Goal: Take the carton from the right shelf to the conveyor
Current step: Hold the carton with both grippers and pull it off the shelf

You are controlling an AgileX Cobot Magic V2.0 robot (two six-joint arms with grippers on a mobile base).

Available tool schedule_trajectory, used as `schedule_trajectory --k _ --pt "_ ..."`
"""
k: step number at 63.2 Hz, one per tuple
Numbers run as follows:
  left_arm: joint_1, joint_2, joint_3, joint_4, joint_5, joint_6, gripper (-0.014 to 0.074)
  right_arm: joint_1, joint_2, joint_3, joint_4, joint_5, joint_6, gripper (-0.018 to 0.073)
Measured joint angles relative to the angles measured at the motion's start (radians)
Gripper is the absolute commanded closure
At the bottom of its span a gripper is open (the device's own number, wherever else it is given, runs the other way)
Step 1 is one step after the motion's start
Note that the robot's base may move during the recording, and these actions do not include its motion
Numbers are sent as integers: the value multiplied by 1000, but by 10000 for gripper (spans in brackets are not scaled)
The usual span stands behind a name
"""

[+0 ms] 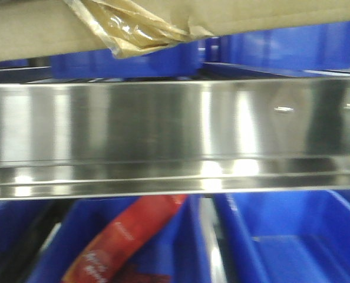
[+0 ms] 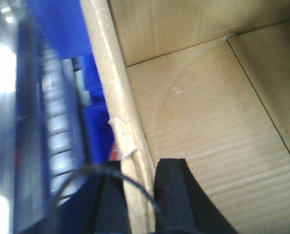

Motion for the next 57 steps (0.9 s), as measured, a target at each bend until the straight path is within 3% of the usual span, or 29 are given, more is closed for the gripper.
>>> schedule_trajectory --k 57 --pt "0 -4 0 2 -6 0 613 0 0 0 0 -2 -2 627"
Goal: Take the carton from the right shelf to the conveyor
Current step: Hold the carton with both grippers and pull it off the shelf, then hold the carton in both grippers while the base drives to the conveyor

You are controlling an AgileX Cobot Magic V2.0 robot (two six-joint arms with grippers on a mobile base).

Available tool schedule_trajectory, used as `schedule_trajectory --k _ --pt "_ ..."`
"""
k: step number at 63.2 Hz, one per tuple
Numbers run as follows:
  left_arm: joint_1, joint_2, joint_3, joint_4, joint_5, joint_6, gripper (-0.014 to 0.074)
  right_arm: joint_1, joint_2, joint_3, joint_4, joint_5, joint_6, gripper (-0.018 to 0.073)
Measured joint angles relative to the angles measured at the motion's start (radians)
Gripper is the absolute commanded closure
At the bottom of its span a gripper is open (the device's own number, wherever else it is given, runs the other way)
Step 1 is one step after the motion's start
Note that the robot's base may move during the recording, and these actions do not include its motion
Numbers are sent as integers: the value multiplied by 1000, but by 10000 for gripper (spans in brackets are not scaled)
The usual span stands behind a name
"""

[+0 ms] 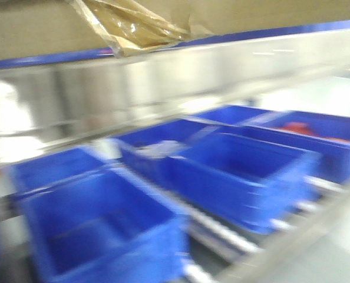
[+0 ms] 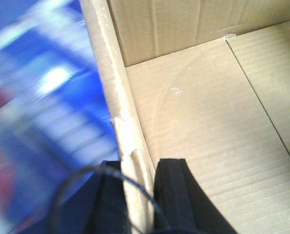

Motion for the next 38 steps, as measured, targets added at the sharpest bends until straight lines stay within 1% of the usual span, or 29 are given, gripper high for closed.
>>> schedule_trajectory --k 38 --pt "0 0 0 0 0 0 613 0 0 0 -2 0 0 627"
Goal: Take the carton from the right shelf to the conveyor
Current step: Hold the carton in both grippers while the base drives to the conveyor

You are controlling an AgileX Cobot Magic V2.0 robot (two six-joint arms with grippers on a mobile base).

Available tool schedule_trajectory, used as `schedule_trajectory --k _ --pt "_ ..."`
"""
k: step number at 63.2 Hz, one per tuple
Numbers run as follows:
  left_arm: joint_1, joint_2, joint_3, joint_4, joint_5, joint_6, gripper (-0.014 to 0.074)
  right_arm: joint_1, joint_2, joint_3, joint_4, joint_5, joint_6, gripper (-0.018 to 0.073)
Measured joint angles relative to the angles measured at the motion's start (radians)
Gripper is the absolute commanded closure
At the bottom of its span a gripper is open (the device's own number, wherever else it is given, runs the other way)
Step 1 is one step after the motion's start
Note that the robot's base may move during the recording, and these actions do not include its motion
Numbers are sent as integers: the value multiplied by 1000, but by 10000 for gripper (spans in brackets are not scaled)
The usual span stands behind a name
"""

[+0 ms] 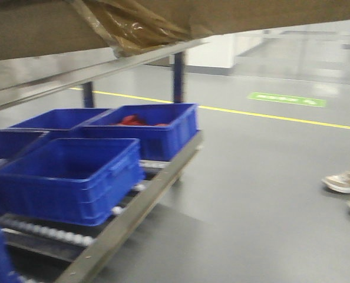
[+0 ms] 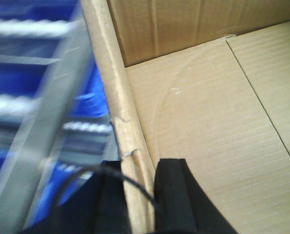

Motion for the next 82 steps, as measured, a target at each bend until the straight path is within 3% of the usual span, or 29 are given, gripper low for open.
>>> schedule_trajectory --k 82 --pt "0 0 0 -2 -2 0 613 0 0 0 0 0 0 627"
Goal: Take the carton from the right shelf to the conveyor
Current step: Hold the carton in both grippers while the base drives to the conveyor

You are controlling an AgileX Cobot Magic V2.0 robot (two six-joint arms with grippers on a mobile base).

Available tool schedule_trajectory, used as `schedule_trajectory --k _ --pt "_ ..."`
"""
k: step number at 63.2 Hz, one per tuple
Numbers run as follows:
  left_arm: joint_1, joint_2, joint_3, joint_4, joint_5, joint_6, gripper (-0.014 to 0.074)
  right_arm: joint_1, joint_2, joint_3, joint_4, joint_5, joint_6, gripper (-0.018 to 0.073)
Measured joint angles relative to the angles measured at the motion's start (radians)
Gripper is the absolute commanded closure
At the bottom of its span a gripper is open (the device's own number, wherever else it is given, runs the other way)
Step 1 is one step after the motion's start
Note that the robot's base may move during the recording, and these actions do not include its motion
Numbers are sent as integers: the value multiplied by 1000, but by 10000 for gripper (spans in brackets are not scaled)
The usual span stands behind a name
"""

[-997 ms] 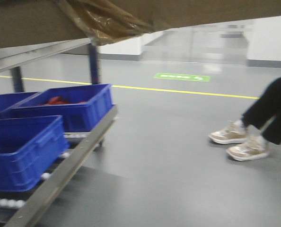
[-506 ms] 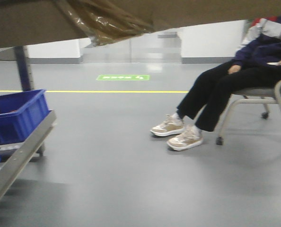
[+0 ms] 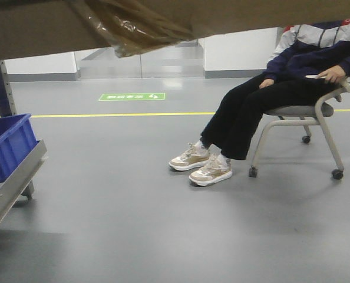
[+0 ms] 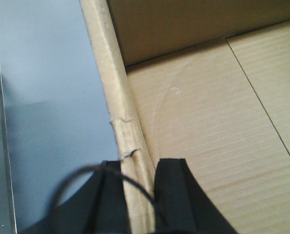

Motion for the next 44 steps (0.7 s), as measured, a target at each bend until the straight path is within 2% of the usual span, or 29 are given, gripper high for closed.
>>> schedule_trajectory --k 44 --pt "0 0 0 0 2 0 613 0 0 0 0 0 0 627"
